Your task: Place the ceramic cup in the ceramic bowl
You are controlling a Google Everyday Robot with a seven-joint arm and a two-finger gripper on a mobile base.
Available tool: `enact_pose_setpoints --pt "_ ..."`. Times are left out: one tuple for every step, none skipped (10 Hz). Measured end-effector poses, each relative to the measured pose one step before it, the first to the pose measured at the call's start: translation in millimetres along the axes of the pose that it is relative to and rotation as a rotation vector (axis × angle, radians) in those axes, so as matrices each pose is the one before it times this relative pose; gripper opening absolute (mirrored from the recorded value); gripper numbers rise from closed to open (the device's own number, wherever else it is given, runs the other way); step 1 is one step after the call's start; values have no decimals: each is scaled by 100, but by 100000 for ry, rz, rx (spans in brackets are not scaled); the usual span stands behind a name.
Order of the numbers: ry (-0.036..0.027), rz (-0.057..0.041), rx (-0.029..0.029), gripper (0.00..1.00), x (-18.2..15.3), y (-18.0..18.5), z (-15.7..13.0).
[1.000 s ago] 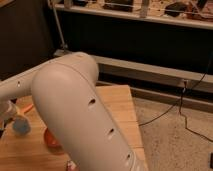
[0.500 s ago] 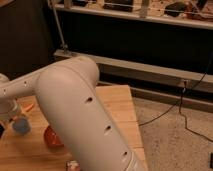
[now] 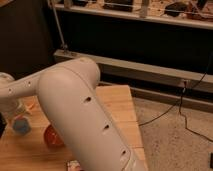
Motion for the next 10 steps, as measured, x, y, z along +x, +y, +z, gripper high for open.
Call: enact_pose_setpoints --pt "285 -88 18 65 30 -207 417" --pt "419 68 230 65 58 -326 564" --pt "474 348 514 65 10 -511 785" --pt "247 59 324 65 -43 -311 549" --pt "348 -217 31 65 -9 -105 522" --pt "601 -702 -168 65 12 173 786" --pt "573 -689 -21 65 99 227 564" --pt "1023 -779 366 65 259 140 815" --pt "1597 -851 812 64 468 17 1171" --pt "1389 -908 683 58 466 -55 1025"
